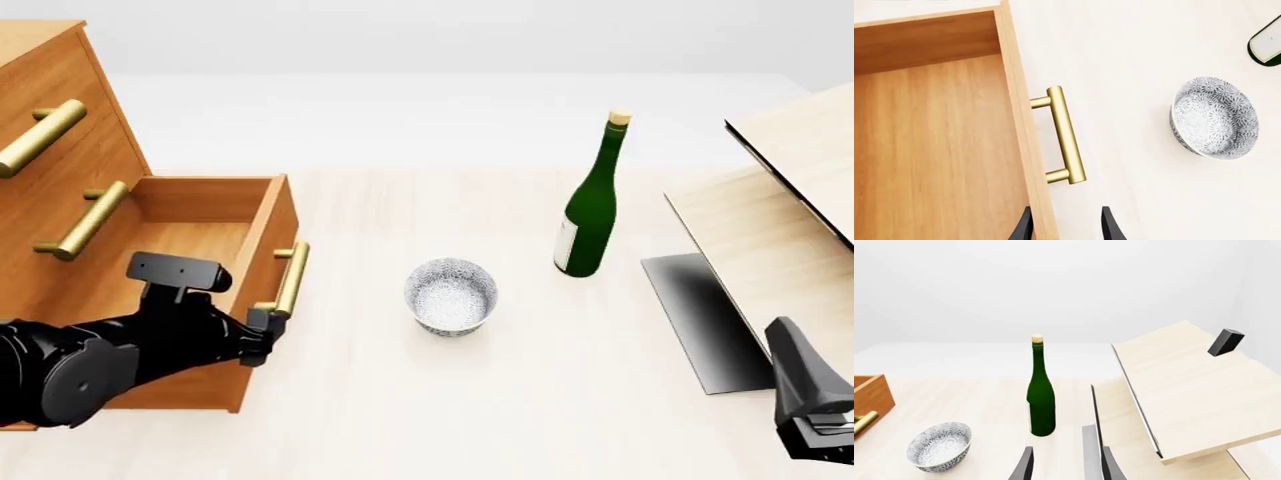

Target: Put the bowl in the bottom drawer of the cabinet and close it.

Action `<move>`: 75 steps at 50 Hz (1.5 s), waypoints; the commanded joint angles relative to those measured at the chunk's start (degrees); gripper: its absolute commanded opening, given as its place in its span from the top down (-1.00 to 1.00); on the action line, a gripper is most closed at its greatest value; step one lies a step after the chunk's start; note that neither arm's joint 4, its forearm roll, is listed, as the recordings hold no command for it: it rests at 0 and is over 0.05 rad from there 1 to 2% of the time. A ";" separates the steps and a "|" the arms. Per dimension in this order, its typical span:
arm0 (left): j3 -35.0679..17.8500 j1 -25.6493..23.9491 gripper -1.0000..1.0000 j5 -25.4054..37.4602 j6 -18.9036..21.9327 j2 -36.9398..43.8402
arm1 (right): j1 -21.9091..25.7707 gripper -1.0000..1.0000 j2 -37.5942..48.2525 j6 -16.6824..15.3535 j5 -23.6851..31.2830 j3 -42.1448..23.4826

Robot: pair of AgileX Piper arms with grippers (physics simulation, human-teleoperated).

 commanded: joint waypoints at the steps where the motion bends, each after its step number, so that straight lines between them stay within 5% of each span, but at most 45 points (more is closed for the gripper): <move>1: -0.21 -1.02 -1.00 0.05 -0.22 -0.70 | -0.01 -1.00 0.03 -0.01 -0.07 0.00; 48: 1.15 -4.14 -1.00 1.38 0.75 -6.31 | -0.01 -1.00 0.05 0.01 -0.07 0.01; 75: 2.00 -3.22 -1.00 8.05 1.52 -16.83 | -0.01 -1.00 0.06 0.01 -0.06 0.01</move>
